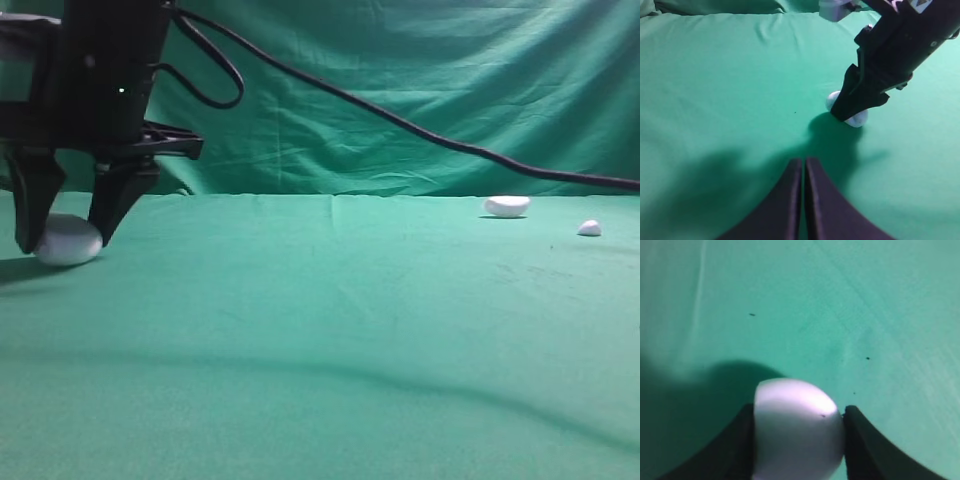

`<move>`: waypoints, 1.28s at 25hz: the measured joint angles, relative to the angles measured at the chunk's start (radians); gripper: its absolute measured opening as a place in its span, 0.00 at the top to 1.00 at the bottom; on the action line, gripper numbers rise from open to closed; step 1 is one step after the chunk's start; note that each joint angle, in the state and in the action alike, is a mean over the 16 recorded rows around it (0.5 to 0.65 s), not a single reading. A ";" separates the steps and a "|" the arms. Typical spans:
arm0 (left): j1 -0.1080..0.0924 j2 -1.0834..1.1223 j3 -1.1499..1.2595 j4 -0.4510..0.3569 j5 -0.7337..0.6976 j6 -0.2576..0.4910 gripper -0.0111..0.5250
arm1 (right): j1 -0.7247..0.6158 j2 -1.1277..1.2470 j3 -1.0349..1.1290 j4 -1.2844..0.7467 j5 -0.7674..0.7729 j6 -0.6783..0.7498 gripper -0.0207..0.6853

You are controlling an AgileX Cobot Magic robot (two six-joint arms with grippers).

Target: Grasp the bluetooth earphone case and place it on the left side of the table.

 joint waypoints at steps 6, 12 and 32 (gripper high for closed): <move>0.000 0.000 0.000 0.000 0.000 0.000 0.98 | 0.008 0.008 -0.022 -0.015 0.016 0.017 0.36; 0.000 0.000 0.000 0.000 0.000 0.000 0.98 | 0.008 -0.037 -0.094 -0.035 0.130 0.065 0.46; 0.000 0.000 0.000 0.000 0.000 0.000 0.98 | 0.006 -0.568 -0.005 -0.106 0.369 0.197 0.97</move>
